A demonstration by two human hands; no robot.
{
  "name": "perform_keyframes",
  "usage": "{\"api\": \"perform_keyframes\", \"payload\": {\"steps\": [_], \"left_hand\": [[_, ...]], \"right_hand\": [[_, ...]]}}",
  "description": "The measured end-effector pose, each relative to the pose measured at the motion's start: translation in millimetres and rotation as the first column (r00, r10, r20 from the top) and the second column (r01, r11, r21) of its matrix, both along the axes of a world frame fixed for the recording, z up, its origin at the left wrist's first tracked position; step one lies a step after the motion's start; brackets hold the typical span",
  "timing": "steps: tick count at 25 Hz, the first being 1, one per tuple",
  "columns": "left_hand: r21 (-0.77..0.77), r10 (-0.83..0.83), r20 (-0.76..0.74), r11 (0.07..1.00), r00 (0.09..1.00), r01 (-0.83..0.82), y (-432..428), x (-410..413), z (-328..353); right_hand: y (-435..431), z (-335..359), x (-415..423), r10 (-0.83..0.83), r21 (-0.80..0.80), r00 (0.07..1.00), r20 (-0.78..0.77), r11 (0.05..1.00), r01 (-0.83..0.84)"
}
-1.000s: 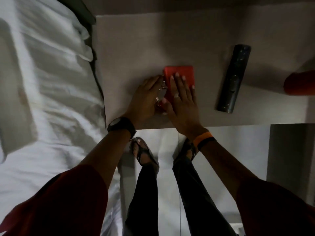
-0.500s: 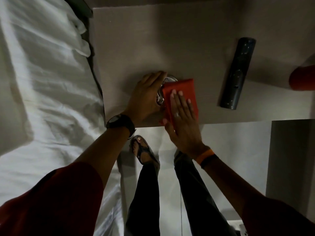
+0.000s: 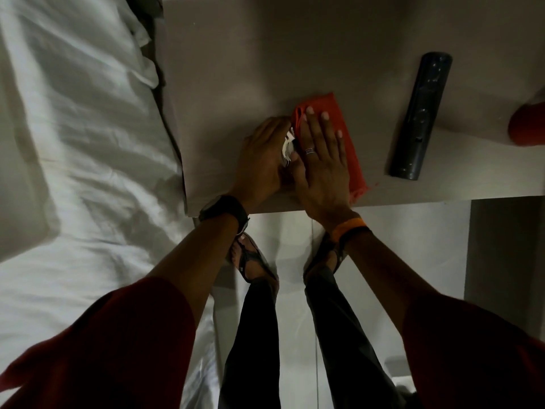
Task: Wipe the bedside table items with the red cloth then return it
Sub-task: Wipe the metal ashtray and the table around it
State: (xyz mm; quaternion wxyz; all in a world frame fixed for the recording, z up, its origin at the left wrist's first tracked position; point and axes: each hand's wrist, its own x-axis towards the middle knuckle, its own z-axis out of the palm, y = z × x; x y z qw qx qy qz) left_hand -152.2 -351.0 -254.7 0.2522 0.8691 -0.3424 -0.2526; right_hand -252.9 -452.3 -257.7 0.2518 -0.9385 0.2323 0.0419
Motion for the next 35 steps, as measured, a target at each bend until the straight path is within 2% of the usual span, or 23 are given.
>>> {"api": "perform_keyframes", "payload": {"steps": [5,8,11,14,16,17,19,21,22,24,27,29,32,35], "left_hand": [[0.008,0.144,-0.085,0.990,0.986,-0.144,1,-10,-2],[0.031,0.219,-0.053,0.976,0.974,-0.218,0,-28,-2],[0.102,0.147,-0.030,0.984,0.989,-0.143,14,-56,6],[0.019,0.141,0.025,0.990,0.990,-0.141,23,-43,10],[-0.062,0.120,-0.092,0.990,0.989,-0.126,12,-13,9],[-0.075,0.063,-0.149,0.994,0.987,-0.075,4,2,7],[-0.087,-0.063,-0.169,0.995,0.984,0.049,-9,17,3],[-0.094,-0.091,-0.136,0.992,0.987,0.079,-16,16,-1],[-0.097,-0.082,-0.138,0.993,0.987,0.069,-17,12,-2],[-0.085,-0.074,-0.146,0.994,0.986,0.062,-18,4,-2],[-0.072,-0.075,-0.147,0.995,0.986,0.065,-21,-1,-4],[-0.085,-0.033,-0.152,0.996,0.988,0.020,-20,-5,-5],[-0.069,0.058,-0.148,0.995,0.987,-0.069,-17,-15,-8],[-0.071,0.085,-0.097,0.993,0.992,-0.092,-15,-23,-8]], "right_hand": [[38,12,-71,-0.026,0.111,1.000,0.004,0.993,0.025],[23,14,-41,-0.078,0.122,0.997,0.006,0.990,0.077],[-11,15,-6,-0.051,0.165,0.998,0.045,0.985,0.043],[-43,10,-4,0.050,0.282,0.993,0.106,0.956,-0.078],[-56,12,-5,0.018,0.422,0.990,0.138,0.904,-0.075],[-59,13,-4,0.016,0.431,0.990,0.143,0.899,-0.076],[-60,10,0,0.078,0.285,0.988,0.136,0.952,-0.114],[-54,3,6,0.142,0.112,0.983,0.118,0.982,-0.155],[-49,0,9,0.106,0.085,0.987,0.116,0.989,-0.117],[-40,-3,9,0.012,0.143,0.990,0.144,0.989,-0.033],[-42,-5,4,-0.097,0.340,0.979,0.182,0.940,0.030],[-48,-7,10,-0.140,0.402,0.973,0.185,0.914,0.055],[-48,-7,13,-0.139,0.394,0.977,0.161,0.917,0.065],[-33,-1,-19,-0.114,0.324,0.988,0.109,0.943,0.073]]}}
